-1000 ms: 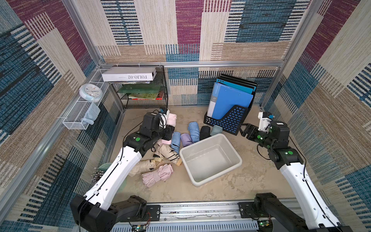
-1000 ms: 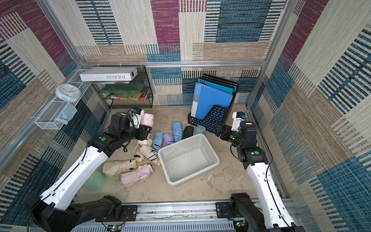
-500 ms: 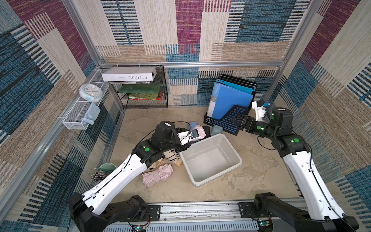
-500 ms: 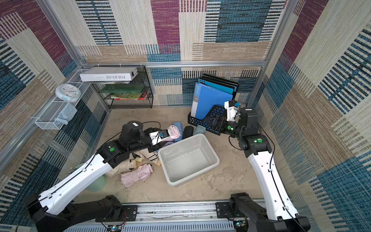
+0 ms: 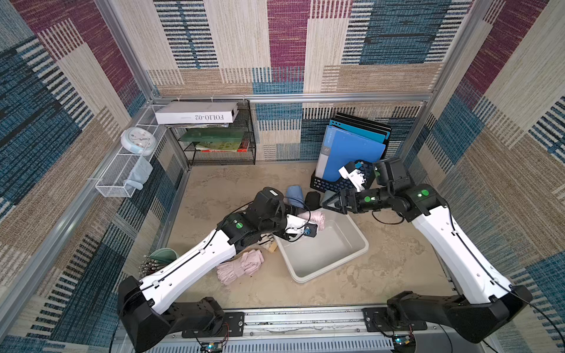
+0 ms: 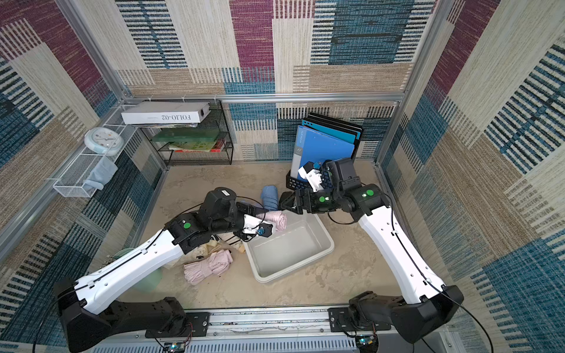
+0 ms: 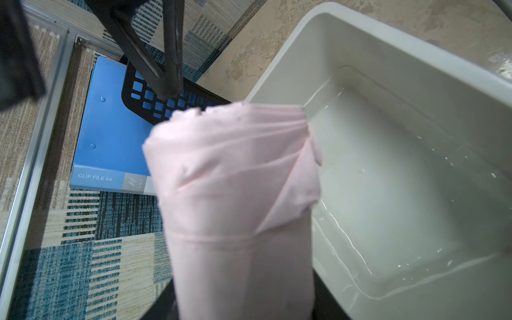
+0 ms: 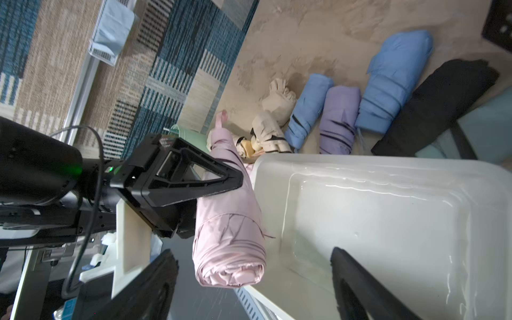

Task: Put the umbrella into the storage box
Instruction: Pick up the umbrella from the center of the board.

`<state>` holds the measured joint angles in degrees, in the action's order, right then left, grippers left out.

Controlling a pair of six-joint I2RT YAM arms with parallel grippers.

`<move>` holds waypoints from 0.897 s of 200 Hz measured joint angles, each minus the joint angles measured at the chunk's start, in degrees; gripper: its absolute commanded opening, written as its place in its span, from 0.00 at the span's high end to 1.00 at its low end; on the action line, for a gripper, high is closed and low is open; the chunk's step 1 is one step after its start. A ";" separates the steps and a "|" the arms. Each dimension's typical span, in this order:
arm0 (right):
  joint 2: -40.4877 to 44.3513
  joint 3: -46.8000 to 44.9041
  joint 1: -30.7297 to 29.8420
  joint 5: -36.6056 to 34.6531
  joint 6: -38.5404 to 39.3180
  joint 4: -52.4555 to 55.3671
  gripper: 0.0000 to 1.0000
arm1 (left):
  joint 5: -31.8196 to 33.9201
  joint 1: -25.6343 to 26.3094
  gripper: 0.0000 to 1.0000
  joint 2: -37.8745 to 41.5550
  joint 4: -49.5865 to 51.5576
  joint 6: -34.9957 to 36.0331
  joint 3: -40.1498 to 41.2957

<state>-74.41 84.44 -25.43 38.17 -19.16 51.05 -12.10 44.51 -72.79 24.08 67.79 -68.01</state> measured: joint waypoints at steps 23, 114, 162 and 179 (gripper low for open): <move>-1.79 1.20 -2.89 0.52 1.70 1.84 0.10 | -0.50 0.31 0.77 -0.44 0.24 2.40 -0.09; -7.93 2.34 -9.22 0.44 6.54 6.10 0.18 | -1.11 0.83 0.77 -0.90 2.78 7.61 -0.68; -10.62 2.32 -11.98 0.48 7.85 6.29 0.28 | -1.09 1.14 0.77 -1.55 3.15 8.90 -0.81; -11.10 2.27 -12.31 0.09 8.24 6.32 0.33 | -1.11 1.18 0.77 -1.81 3.26 9.27 -1.20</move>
<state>-85.52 86.72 -37.74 38.26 -10.92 57.36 -13.21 45.69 -74.61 27.33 77.06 -69.21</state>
